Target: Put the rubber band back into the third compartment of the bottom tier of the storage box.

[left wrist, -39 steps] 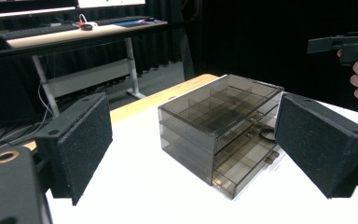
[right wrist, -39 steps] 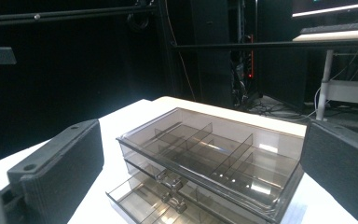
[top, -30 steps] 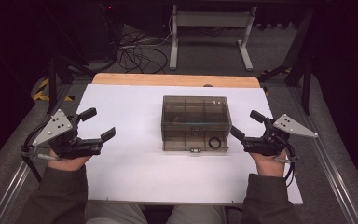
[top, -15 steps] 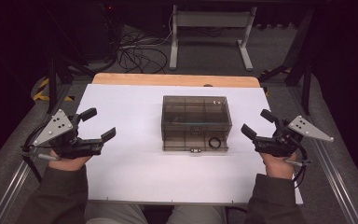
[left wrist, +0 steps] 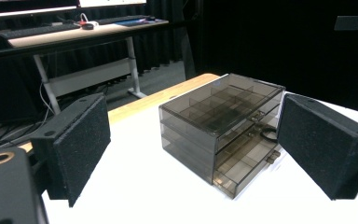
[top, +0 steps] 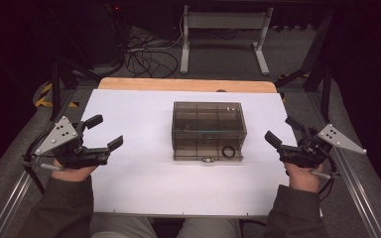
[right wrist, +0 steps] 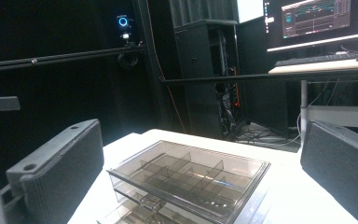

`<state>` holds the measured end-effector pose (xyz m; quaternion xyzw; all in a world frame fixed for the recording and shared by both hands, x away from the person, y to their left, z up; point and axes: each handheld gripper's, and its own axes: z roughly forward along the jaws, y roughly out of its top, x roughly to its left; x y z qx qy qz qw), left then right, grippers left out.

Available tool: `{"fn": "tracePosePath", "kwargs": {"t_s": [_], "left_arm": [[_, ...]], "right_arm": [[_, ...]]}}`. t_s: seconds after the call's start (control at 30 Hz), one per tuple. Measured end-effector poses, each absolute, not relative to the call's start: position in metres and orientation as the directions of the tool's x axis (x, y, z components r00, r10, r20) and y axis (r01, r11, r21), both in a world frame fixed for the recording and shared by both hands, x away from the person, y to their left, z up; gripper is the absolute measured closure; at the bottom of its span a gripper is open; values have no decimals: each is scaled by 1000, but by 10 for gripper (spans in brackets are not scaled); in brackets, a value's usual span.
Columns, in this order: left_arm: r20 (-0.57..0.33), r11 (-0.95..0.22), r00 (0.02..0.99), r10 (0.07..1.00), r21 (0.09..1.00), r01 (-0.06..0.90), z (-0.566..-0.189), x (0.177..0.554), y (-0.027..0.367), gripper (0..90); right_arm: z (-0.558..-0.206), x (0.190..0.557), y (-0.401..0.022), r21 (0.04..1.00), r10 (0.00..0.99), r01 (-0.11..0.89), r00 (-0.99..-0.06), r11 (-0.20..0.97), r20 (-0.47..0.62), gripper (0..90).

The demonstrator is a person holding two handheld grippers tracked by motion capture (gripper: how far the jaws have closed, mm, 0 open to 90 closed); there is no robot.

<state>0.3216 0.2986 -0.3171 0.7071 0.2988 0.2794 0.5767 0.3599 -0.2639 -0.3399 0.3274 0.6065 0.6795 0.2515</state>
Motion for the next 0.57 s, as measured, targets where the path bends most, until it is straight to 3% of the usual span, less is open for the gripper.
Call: {"fn": "tracePosePath", "kwargs": {"t_s": [0.57], "left_arm": [[57,-158,664,745,983,92,-316,321,299,103]], "right_arm": [[-339,360,-261,990,736,53,-665,-129,131,0]]}}
